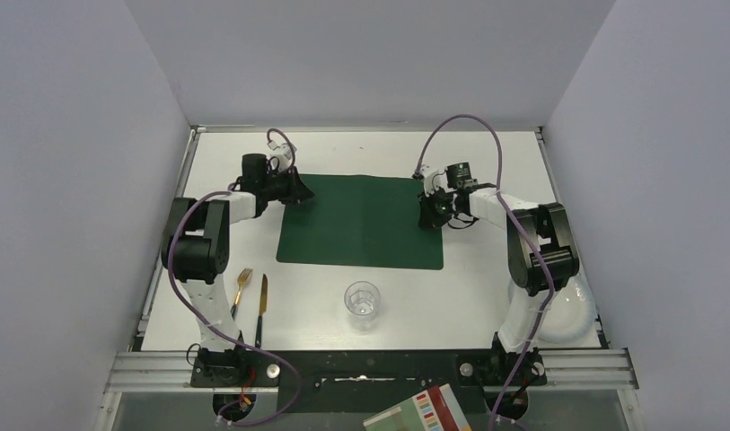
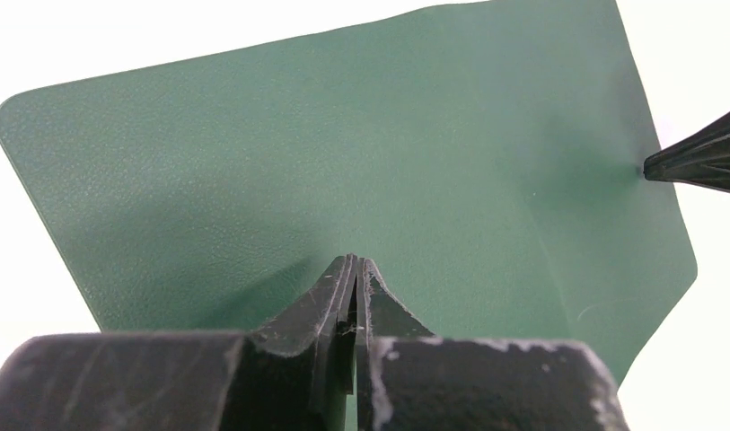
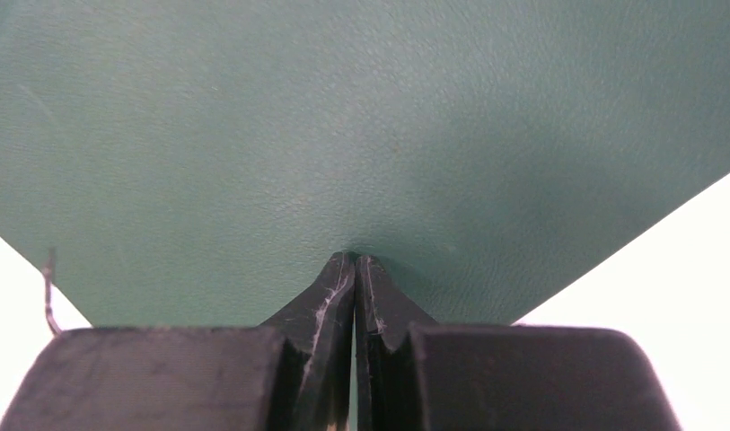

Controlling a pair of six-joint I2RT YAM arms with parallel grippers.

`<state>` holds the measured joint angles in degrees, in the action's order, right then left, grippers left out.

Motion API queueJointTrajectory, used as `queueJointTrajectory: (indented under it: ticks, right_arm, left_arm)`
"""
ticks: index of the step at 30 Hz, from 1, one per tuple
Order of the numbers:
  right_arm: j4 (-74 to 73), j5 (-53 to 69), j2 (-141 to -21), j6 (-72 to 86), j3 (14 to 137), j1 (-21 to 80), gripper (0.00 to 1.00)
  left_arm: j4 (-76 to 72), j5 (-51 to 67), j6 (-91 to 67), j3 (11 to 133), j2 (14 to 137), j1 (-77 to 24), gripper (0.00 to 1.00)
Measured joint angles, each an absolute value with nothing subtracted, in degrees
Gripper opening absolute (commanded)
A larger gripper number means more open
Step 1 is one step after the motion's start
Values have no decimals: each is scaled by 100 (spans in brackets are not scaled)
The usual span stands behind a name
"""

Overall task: Set the dinner table for one person
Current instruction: Move the napkin to the center of the board.

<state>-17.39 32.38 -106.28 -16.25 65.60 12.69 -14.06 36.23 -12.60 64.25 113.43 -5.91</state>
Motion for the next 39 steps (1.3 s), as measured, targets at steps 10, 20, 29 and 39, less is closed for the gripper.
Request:
queueJointTrajectory:
  ticks: [10, 20, 29, 39]
  right_arm:
    - [-1734, 3205, -10792, -1599, 6578, 1157, 0]
    - [-1966, 3562, -10910, -1590, 6711, 788, 0]
    - [-2187, 3712, -11000, -1662, 6849, 757, 0]
    - [-2582, 4064, -11028, -1890, 6899, 661, 0]
  left_arm:
    - [-862, 3597, -1149, 6571, 11546, -532, 0]
    - [-471, 3723, -816, 6340, 11483, -327, 0]
    - [-276, 3802, -587, 6080, 11260, -292, 0]
    - [-274, 3846, -530, 6003, 11216, -259, 0]
